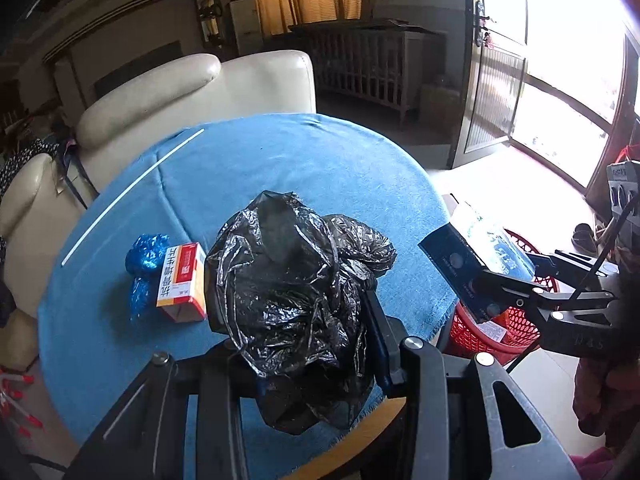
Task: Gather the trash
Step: 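Carry the toothpaste box with the right tool while the left tool carries the black bag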
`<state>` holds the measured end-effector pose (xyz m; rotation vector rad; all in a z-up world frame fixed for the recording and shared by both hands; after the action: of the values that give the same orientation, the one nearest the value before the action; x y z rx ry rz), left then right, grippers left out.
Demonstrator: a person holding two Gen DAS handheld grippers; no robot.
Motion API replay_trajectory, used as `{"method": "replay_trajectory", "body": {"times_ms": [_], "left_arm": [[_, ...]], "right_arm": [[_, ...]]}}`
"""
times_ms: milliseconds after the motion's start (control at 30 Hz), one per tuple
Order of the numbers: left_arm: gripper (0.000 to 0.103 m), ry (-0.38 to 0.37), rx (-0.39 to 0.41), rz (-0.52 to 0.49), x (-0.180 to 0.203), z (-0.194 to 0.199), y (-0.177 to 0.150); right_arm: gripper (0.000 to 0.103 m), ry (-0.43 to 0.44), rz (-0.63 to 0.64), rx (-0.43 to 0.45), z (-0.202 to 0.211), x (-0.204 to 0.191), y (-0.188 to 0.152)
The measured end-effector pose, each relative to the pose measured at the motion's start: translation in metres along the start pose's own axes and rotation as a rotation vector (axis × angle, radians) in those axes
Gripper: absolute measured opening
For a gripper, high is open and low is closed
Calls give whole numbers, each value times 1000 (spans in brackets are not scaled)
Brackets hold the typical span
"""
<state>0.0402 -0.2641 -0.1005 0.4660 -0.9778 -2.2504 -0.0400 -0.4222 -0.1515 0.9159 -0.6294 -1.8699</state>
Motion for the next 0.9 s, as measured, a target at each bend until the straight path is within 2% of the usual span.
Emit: {"method": "replay_trajectory", "body": {"times_ms": [200,333,900], "left_arm": [[41,8,6,23,-4,4,1],[41,3,8,0,5,5,1],[41,-64,-5,-73,45,-9,11]], "right_arm": [[63,20,1,-2,-1,-4,-1],[63,22,0,10,3,-3,-1],[63,-8,-67,46,27,35,-5]]}}
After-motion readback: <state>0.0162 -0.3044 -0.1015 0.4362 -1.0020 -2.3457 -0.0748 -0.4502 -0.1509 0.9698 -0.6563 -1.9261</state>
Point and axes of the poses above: each gripper's, at about its wrist camera, not at the fingertips, and z roughly against the way its jaws point, x to its right, y to its top, the point moved 8 cm from there along -z, roughly the way its jaws point, and after that the axes turned 6 degrees about x, right-handed, at the moved point
